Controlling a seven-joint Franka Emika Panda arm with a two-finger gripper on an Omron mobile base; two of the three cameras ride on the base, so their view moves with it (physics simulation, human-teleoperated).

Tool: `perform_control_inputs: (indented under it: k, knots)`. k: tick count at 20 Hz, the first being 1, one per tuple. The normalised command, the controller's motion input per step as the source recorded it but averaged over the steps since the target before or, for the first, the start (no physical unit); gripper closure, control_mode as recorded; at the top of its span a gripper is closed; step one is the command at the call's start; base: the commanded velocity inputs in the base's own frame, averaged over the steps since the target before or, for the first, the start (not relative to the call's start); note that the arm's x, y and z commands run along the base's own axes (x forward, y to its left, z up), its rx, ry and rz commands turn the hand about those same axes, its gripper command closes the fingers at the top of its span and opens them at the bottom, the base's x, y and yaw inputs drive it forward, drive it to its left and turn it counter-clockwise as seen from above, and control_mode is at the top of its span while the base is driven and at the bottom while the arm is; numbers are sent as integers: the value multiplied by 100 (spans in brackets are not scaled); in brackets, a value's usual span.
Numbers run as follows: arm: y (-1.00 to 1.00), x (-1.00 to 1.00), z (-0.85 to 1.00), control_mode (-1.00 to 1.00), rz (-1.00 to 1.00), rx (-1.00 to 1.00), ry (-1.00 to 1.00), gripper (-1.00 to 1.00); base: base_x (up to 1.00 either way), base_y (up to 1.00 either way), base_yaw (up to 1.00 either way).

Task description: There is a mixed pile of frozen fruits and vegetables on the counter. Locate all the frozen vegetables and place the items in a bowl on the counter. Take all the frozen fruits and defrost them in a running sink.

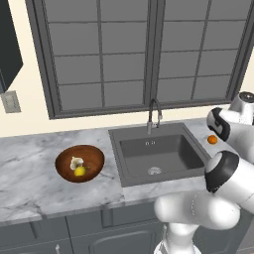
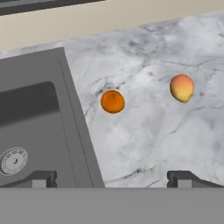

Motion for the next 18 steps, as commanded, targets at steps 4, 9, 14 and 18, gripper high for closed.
perform_control_inputs:
  k: [4,9,14,18]
  knots:
    - [-9,17,-24,-100,0,0,4,-100,0,0,0]
    - [-1,17,-25,-100,1,0,8,-100,0,0,0]
    - [-2,22,-22,-100,2,0,7,-100,0,0,0]
    - [-18,16,-22,-100,3,0,6,-100,0,0,0]
